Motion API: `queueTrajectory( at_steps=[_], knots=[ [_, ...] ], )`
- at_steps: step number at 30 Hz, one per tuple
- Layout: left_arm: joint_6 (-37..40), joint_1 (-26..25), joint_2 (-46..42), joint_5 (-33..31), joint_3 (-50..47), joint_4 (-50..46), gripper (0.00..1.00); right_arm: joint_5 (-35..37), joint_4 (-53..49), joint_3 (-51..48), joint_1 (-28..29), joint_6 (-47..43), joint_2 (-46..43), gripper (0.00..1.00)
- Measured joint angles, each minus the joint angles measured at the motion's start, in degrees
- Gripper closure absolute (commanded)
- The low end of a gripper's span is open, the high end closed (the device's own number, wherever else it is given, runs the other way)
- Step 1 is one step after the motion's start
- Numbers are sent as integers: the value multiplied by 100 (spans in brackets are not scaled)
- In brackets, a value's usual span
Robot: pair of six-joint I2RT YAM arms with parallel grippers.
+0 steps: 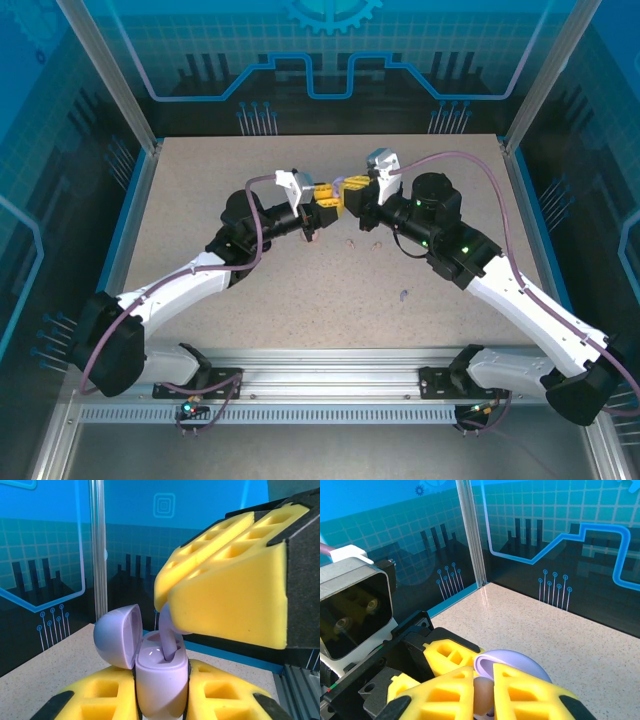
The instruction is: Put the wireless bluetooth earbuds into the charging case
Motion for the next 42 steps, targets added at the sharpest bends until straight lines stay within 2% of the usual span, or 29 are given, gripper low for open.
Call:
queueTrajectory(
  at_steps=[4, 8, 12, 19, 25, 28, 31, 35, 38, 42],
  knots=[
    [-2, 0, 0, -63, 7, 13, 100, -2, -46, 0, 13, 98, 26, 73],
    [-2, 0, 0, -111, 7, 13, 100, 0, -96, 7, 44, 203, 111, 59],
    [-13, 0, 0, -129, 7, 48, 100, 2, -146, 168, 48, 361, 221, 38],
    [-20, 0, 2, -229, 7, 181, 100, 13, -278, 699, 81, 715, 411, 14],
    [-22, 0, 11, -229, 4, 203, 100, 46, -306, 1150, 59, 1034, 435, 13],
    [-22, 0, 17, -232, -4, 216, 100, 48, -448, 1268, -59, 1270, 415, 17],
    [-20, 0, 20, -236, -31, 245, 100, 101, -861, 1399, -280, 1517, 387, 33],
    [-15, 0, 22, -236, -85, 256, 100, 208, -1602, 1567, -498, 1766, 363, 74],
    [-2, 0, 22, -236, -85, 256, 100, 225, -2159, 1650, -570, 1858, 365, 98],
    [2, 0, 22, -236, -85, 243, 100, 175, -2754, 1703, -584, 1993, 382, 100]
  ],
)
